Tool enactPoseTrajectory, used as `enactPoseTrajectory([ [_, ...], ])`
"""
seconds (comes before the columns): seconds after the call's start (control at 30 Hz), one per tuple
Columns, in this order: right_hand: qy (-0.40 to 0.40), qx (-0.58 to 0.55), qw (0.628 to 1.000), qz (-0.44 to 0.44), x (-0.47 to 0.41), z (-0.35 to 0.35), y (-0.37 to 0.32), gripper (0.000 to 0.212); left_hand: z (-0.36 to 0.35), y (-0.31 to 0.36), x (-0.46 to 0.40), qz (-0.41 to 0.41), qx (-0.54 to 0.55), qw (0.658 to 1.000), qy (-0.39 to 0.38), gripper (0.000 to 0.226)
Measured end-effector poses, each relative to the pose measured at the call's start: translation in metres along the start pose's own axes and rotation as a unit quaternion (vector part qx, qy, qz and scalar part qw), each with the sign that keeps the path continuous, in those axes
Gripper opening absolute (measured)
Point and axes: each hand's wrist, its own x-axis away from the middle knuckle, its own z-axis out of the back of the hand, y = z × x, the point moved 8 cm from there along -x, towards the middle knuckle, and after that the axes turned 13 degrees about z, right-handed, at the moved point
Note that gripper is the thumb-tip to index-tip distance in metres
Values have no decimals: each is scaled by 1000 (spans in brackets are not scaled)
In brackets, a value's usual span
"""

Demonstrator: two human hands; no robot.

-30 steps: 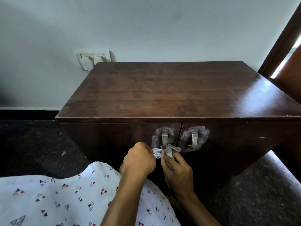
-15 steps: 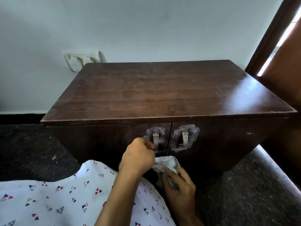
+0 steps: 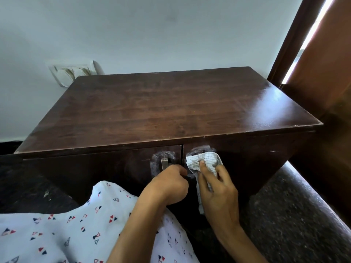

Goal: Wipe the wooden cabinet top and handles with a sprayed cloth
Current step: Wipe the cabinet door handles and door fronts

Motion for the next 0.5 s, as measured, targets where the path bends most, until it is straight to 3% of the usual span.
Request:
enactPoseTrajectory([
  [0.13, -38, 22, 998, -36, 18, 0, 14, 25, -2, -2, -3, 1, -18, 1000, -13, 52],
  [0.2, -11, -7, 999, -51, 26, 8, 13, 25, -3, -5, -3, 2, -21, 1000, -15, 53],
  [0.33, 42, -13, 999, 4, 1, 15, -4, 29, -3, -4, -8, 0, -29, 999, -16, 51],
  [0.5, -42, 54, 997, 31, 1, -9, -4, 34, -2, -6, -5, 8, -19, 1000, -19, 49],
])
